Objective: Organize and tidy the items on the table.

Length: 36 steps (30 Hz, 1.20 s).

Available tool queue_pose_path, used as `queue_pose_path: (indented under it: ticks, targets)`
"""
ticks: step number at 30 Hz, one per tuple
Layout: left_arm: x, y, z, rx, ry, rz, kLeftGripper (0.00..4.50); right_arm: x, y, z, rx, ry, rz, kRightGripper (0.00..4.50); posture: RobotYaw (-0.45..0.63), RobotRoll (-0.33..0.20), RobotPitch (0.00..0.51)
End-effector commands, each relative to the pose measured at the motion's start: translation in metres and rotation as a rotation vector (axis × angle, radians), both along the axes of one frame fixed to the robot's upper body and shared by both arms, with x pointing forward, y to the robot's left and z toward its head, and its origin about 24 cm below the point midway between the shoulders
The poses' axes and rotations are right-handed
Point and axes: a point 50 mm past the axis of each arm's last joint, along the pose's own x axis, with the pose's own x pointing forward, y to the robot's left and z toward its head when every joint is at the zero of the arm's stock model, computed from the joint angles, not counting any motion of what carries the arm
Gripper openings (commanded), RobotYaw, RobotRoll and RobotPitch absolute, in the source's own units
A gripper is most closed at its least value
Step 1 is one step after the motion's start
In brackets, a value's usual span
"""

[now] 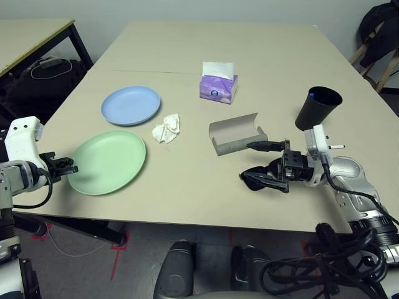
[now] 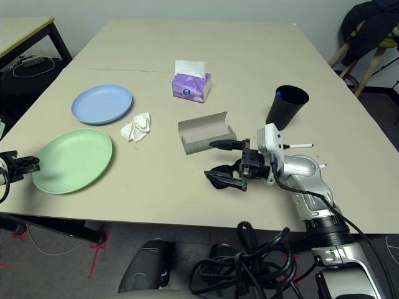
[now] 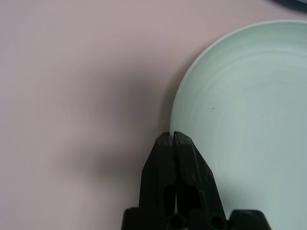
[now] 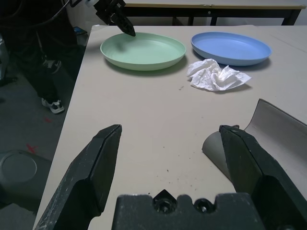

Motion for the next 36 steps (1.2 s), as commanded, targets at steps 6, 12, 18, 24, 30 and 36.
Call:
queue_pose_path:
  ticks: [6,12,18,24,30,36]
  targets:
    - [0.0,-0.006,0.003,-0.111,-0.007,0.015,0.03,0.0,0.003,0.004,-0.008,-0.021,0.006,4.5,0.19,0.0,0.071]
    - [-0.003,-0.003,0.017,-0.145,-0.052,0.055,0.03,0.0,0.003,0.003,-0.01,-0.024,0.005,4.5,0.19,0.0,0.066]
    - [-0.008,0.002,0.036,-0.148,-0.114,0.1,0.03,0.0,0.003,0.004,-0.007,-0.029,0.003,4.5,0.19,0.0,0.068]
    - [0.011,-0.007,0.057,-0.165,-0.196,0.079,0.03,0.003,0.002,0.006,0.04,-0.021,-0.034,4.5,0.19,0.0,0.071]
    - [0.046,-0.018,0.064,-0.211,-0.274,0.098,0.03,0.011,-0.002,0.012,0.118,-0.039,-0.149,4.5,0.19,0.0,0.071]
    - [0.085,-0.035,0.055,-0.244,-0.307,0.149,0.03,0.014,0.0,0.016,0.181,-0.051,-0.248,4.5,0.17,0.0,0.067]
